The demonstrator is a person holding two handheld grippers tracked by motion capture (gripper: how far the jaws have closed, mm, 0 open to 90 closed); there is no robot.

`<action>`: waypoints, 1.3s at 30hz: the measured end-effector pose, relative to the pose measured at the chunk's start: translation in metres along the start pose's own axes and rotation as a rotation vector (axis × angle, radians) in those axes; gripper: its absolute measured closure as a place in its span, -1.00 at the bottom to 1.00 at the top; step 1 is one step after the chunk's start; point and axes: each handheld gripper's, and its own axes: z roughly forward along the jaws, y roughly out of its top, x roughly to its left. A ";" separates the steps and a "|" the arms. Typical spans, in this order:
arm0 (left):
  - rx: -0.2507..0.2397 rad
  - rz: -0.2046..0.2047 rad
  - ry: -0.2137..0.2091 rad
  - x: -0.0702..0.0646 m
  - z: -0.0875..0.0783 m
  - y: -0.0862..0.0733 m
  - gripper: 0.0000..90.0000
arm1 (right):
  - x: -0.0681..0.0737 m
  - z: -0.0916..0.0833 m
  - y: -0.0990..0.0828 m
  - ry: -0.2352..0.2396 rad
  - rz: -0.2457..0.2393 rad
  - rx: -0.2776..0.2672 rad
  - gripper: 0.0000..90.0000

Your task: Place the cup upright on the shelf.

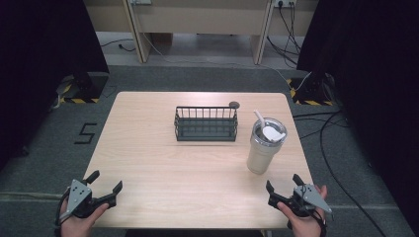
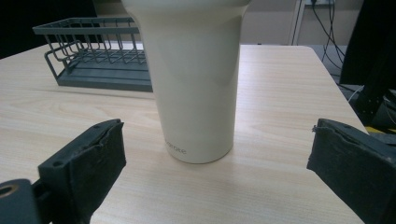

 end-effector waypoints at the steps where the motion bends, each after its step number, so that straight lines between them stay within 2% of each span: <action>1: -0.001 -0.001 0.001 0.000 0.000 0.000 -0.77 | 0.000 0.000 0.000 0.000 0.002 0.000 -0.91; 17: -0.003 0.002 -0.003 -0.001 -0.001 0.000 -0.77 | 0.009 0.025 0.020 0.010 -0.003 -0.024 -0.90; 26: -0.007 0.002 -0.003 -0.001 -0.001 0.001 -0.77 | 0.011 0.051 0.027 0.012 -0.010 -0.014 -0.89; 39: -0.012 0.002 -0.006 -0.002 -0.002 0.002 -0.77 | 0.015 0.077 0.037 0.012 -0.026 -0.012 -0.86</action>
